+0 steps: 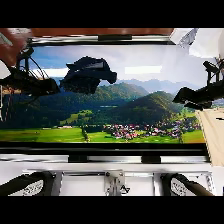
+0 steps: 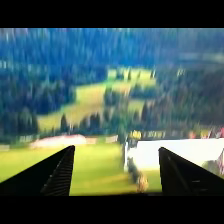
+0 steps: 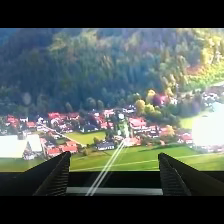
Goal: Fold the shirts.
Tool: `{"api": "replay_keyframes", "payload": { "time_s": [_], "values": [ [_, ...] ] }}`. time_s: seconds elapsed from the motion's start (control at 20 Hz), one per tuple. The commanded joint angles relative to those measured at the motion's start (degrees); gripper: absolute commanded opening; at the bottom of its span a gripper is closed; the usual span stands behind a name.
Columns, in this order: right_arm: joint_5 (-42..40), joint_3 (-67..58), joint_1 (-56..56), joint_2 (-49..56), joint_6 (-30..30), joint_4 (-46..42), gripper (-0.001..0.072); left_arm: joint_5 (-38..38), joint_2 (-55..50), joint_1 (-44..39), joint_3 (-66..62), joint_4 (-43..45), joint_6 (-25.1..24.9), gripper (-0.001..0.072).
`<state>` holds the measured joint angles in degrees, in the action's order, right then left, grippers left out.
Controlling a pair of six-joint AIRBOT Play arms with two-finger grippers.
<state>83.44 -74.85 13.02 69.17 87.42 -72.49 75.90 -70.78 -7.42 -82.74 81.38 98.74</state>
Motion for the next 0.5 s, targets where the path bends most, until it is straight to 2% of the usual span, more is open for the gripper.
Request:
{"api": "replay_keyframes", "payload": {
  "time_s": [0.0, 0.25, 0.45],
  "values": [
    [-0.2, -0.07, -0.04, 0.02, 0.0, 0.13, 0.067, -15.89, -0.33, 0.02, 0.0, -0.02, -0.48, 0.0615],
    [-0.74, -0.07, -0.04, 0.02, 0.02, 0.13, 0.067, -33.27, -0.37, 0.0, 0.0, -1.31, -0.48, 0.0615],
    [-2.14, -0.07, -0.04, 0.02, 0.02, 0.11, 0.067, -36.76, -0.44, -0.09, 0.0, -1.9, -0.48, 0.0613]
  ]
}}
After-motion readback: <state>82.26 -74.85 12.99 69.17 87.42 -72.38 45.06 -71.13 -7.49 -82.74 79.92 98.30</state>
